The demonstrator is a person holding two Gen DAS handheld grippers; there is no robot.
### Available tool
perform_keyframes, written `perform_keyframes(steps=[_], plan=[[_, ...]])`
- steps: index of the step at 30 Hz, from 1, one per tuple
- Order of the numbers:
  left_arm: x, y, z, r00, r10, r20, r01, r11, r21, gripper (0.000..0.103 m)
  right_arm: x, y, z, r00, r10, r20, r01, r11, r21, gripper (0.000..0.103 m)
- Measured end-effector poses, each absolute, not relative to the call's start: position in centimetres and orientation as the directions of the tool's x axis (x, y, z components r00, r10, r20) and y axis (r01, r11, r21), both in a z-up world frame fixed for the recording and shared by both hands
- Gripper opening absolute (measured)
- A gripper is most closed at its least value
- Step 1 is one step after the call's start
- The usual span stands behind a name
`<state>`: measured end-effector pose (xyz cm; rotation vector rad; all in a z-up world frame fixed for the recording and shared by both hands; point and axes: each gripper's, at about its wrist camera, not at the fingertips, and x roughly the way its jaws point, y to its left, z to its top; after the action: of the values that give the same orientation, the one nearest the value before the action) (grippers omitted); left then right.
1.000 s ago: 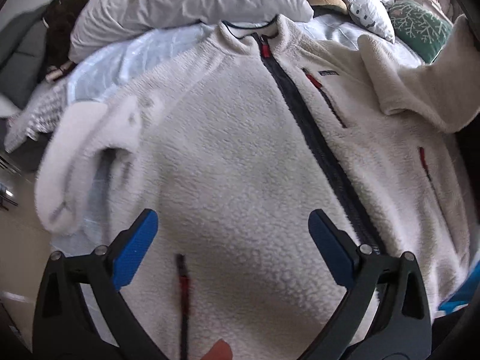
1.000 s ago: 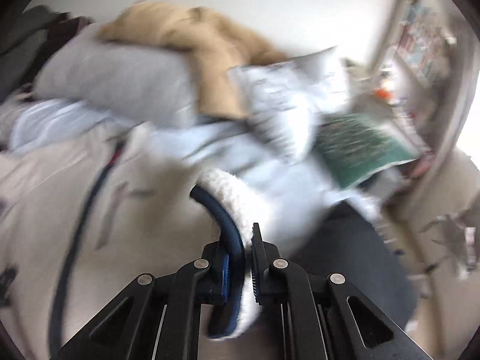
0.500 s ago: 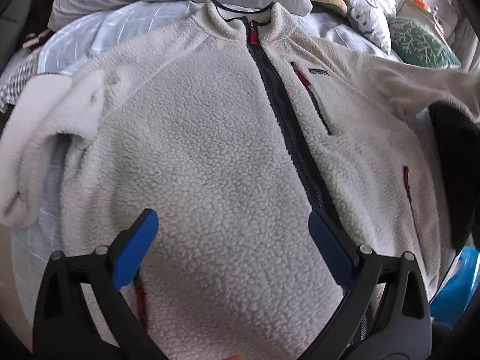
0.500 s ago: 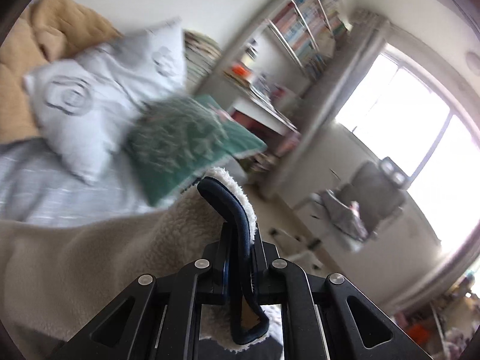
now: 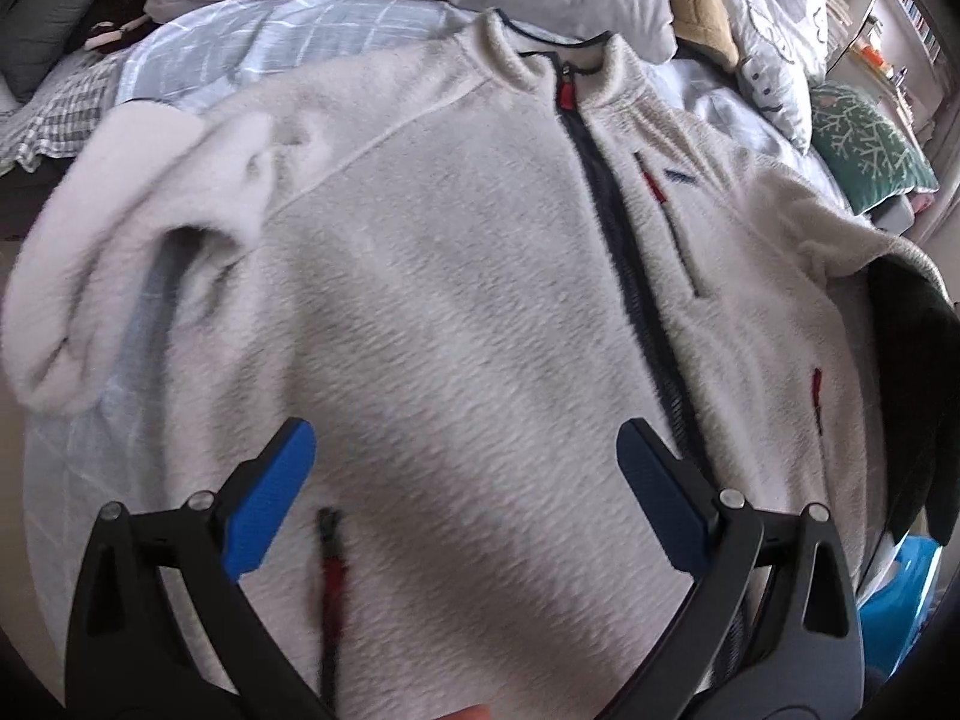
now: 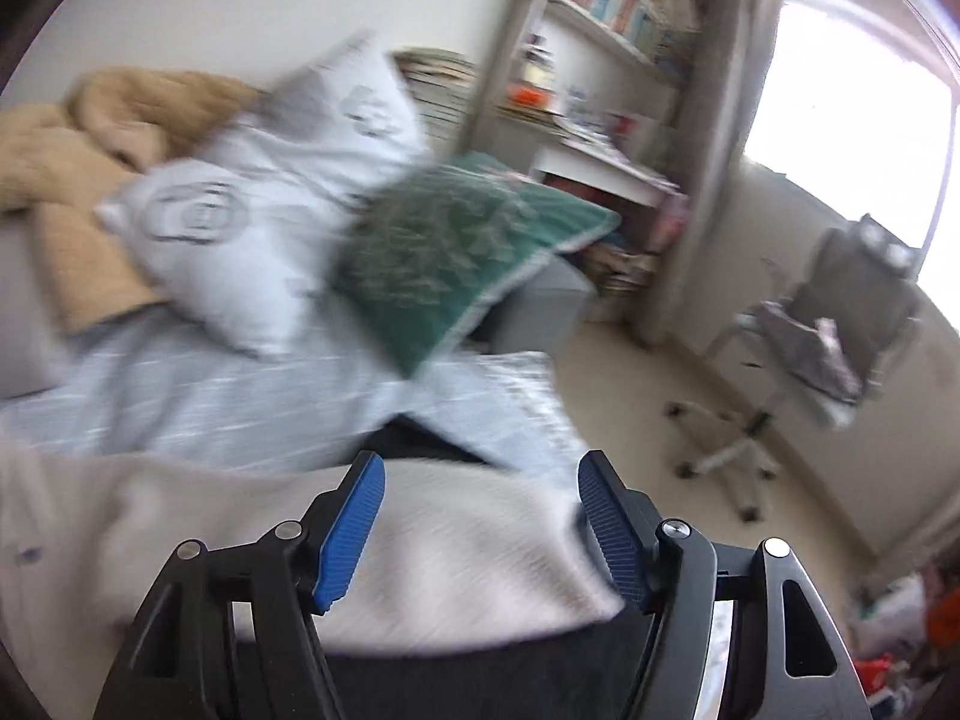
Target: Fold large clothes
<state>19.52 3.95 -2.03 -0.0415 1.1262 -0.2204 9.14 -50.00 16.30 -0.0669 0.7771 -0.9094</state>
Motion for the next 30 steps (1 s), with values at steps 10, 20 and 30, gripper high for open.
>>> perform_keyframes(steps=[10, 20, 30], plan=[[15.0, 10.6, -2.8, 0.393, -0.240, -0.888, 0.114, 0.971, -0.212, 0.100, 2.3, -32.5, 13.1, 0.644, -0.330, -0.691, 0.364, 0.926, -0.103, 0.089], [10.8, 18.7, -8.4, 0.151, -0.388, -0.909, -0.022, 0.918, -0.395, 0.100, -1.6, -27.6, -1.1, 0.450, -0.037, -0.892, 0.277, 0.956, 0.100, 0.089], [8.3, 20.0, -10.2, 0.083, -0.644, -0.760, -0.078, 0.756, -0.649, 0.031, -2.4, -30.9, -8.6, 0.163, 0.030, -0.986, 0.459, 0.882, 0.103, 0.085]])
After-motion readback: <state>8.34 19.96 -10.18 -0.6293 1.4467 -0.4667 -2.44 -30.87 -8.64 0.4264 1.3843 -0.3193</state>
